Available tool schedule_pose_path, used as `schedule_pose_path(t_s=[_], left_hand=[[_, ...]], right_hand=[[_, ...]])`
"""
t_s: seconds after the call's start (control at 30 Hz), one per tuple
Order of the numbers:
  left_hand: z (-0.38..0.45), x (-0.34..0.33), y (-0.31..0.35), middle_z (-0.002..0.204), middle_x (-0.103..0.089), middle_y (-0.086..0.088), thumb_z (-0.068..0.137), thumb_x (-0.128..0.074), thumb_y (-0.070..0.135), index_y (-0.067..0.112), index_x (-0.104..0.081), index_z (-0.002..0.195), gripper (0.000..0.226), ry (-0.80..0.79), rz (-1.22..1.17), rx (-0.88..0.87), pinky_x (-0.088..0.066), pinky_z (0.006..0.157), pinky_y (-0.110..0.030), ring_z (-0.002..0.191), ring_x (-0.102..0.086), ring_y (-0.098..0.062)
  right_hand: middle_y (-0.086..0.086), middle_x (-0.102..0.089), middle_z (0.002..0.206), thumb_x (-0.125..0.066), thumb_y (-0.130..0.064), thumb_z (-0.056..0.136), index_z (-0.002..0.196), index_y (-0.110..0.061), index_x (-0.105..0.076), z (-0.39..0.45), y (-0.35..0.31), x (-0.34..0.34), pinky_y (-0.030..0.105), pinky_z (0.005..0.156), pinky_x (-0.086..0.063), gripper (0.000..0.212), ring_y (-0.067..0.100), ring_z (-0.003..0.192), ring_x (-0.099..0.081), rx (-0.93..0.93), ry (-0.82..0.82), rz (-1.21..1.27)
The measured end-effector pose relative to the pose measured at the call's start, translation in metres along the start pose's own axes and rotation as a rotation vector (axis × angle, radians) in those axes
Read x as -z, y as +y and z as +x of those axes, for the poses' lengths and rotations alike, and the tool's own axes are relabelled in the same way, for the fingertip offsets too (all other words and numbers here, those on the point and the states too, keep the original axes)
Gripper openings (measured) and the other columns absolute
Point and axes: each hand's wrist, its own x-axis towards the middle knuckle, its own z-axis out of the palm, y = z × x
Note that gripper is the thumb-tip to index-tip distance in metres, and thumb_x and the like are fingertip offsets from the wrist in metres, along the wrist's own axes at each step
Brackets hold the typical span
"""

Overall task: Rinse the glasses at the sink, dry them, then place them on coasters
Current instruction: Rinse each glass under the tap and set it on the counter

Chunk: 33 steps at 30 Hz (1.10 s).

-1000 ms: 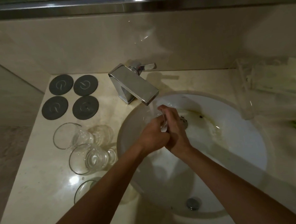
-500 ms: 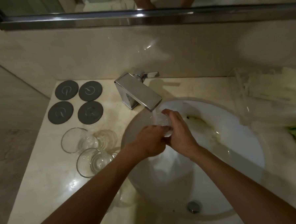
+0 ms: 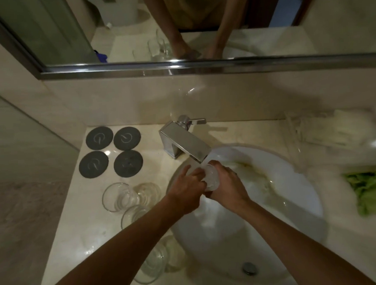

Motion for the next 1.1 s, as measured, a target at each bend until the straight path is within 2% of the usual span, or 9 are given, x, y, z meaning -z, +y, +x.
schedule_pose_path(t_s=[0.2,0.27,0.4,0.53,0.6,0.77,0.83,0.97,1.1], left_hand=[[0.014,0.012,0.029,0.118,-0.067,-0.008,0.083,-0.054,-0.001,0.016,-0.057,0.129,0.049,-0.092,-1.073,0.297,-0.052,0.095,-0.036,0.111,-0.062,-0.025],[0.015,0.017,0.030,0.121,-0.067,-0.010,0.081,-0.052,-0.009,0.011,-0.057,0.132,0.054,-0.057,-1.190,0.311,-0.054,0.093,-0.034,0.113,-0.062,-0.025],[0.007,0.016,0.022,0.140,-0.057,-0.008,0.084,-0.049,-0.011,0.010,-0.059,0.133,0.054,-0.108,-0.811,0.143,-0.038,0.103,-0.023,0.133,-0.049,-0.023],[0.006,0.002,0.004,0.157,-0.036,-0.010,0.095,-0.056,0.012,0.012,-0.053,0.139,0.044,-0.113,0.143,-0.157,-0.009,0.124,-0.053,0.152,-0.014,-0.023],[0.009,-0.002,0.007,0.159,-0.034,-0.010,0.095,-0.057,0.014,0.013,-0.051,0.140,0.046,-0.134,0.184,-0.160,-0.009,0.124,-0.052,0.153,-0.010,-0.022],[0.010,0.005,0.050,0.133,-0.060,-0.010,0.085,-0.052,-0.004,0.013,-0.055,0.134,0.051,-0.076,-0.936,0.317,-0.046,0.097,-0.031,0.124,-0.055,-0.028],[0.011,0.007,0.062,0.125,-0.064,-0.011,0.083,-0.050,-0.008,0.011,-0.059,0.127,0.049,0.011,-1.079,0.360,-0.050,0.096,-0.036,0.118,-0.059,-0.029],[0.002,-0.004,0.040,0.136,-0.058,-0.008,0.086,-0.053,0.000,0.014,-0.058,0.129,0.046,-0.029,-0.397,0.161,-0.034,0.111,-0.040,0.131,-0.046,-0.026],[-0.007,-0.016,0.013,0.163,-0.023,-0.014,0.096,-0.056,0.017,0.007,-0.042,0.145,0.053,0.038,0.340,-0.114,-0.010,0.123,-0.053,0.154,0.000,-0.027]], right_hand=[[0.012,-0.055,0.130,-0.075,-0.009,0.079,0.146,-0.025,-0.037,-0.002,0.005,0.007,0.042,0.096,-0.049,0.079,0.030,0.118,-0.055,0.046,-0.018,-0.095],[0.011,-0.056,0.129,-0.073,-0.009,0.080,0.147,-0.023,-0.038,-0.001,0.008,0.011,0.040,0.098,-0.048,0.076,0.029,0.118,-0.054,0.052,-0.033,-0.108],[0.005,-0.060,0.132,-0.086,-0.027,0.073,0.145,-0.025,-0.039,0.002,0.008,0.022,0.034,0.098,-0.049,0.086,0.024,0.122,-0.055,0.044,-0.077,-0.132],[0.000,-0.060,0.131,-0.084,-0.026,0.073,0.143,-0.026,-0.043,0.001,0.013,0.032,0.026,0.093,-0.044,0.081,0.020,0.118,-0.053,0.096,-0.152,-0.200],[-0.001,-0.060,0.130,-0.085,-0.027,0.072,0.142,-0.026,-0.043,0.000,0.014,0.034,0.027,0.095,-0.044,0.082,0.020,0.118,-0.054,0.078,-0.157,-0.191],[0.002,-0.065,0.127,-0.086,-0.019,0.070,0.140,-0.023,-0.047,-0.003,0.015,0.021,0.032,0.098,-0.048,0.080,0.022,0.115,-0.060,0.094,-0.075,-0.188],[0.003,-0.065,0.126,-0.083,-0.016,0.072,0.141,-0.023,-0.045,-0.004,0.016,0.018,0.033,0.100,-0.047,0.078,0.023,0.114,-0.061,0.081,-0.064,-0.170],[0.000,-0.064,0.125,-0.088,-0.027,0.066,0.140,-0.027,-0.044,0.002,0.023,0.018,0.031,0.093,-0.048,0.087,0.023,0.116,-0.058,0.086,-0.118,-0.149],[-0.002,-0.064,0.123,-0.087,-0.032,0.066,0.137,-0.031,-0.044,0.007,0.026,0.020,0.029,0.085,-0.048,0.083,0.022,0.110,-0.060,0.118,-0.132,-0.189]])
